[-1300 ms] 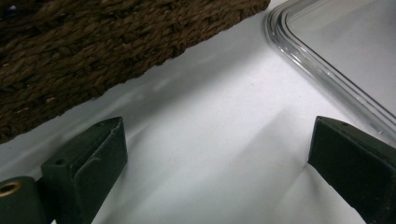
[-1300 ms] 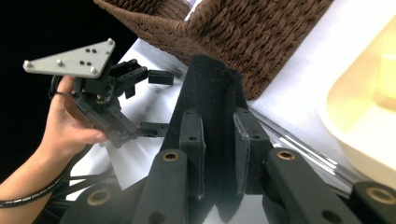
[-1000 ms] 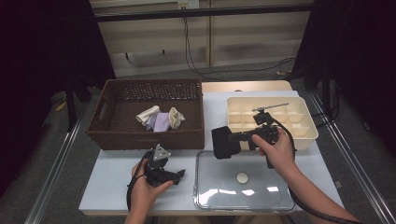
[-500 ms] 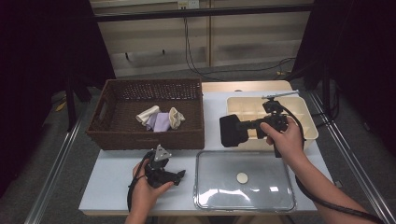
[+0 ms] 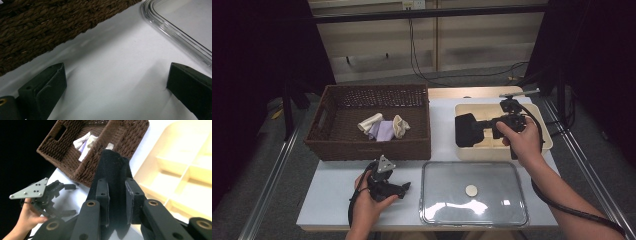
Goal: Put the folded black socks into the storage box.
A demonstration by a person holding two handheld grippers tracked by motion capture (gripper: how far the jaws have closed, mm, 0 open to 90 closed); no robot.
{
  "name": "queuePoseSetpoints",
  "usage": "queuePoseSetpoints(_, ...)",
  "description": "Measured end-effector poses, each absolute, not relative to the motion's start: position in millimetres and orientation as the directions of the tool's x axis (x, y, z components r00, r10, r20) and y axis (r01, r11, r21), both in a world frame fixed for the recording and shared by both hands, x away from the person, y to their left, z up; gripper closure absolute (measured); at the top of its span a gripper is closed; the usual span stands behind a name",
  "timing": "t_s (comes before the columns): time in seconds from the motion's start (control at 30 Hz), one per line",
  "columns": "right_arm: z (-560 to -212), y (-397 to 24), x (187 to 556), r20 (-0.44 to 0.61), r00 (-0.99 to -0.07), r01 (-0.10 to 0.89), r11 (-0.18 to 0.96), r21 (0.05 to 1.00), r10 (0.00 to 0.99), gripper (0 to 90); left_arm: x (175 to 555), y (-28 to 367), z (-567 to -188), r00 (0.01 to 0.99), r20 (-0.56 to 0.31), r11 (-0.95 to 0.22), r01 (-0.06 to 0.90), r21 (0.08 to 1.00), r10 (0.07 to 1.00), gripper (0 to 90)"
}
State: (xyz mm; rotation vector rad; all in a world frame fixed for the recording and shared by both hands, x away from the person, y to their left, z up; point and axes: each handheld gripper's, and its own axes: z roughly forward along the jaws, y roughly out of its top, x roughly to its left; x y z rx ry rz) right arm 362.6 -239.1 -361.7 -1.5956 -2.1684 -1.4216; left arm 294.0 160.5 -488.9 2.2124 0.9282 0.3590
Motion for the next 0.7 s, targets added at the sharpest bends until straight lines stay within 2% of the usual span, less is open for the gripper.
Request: queuePoseSetpoints(0.7,-379.4,-255.9,380.6,0.538,-0.366,0.810,-0.026,0.586,0.759,75.4,294.1,160.6,-489.0,0.706,-0.017,-0.497,0.516,0.698,0.708,2.1)
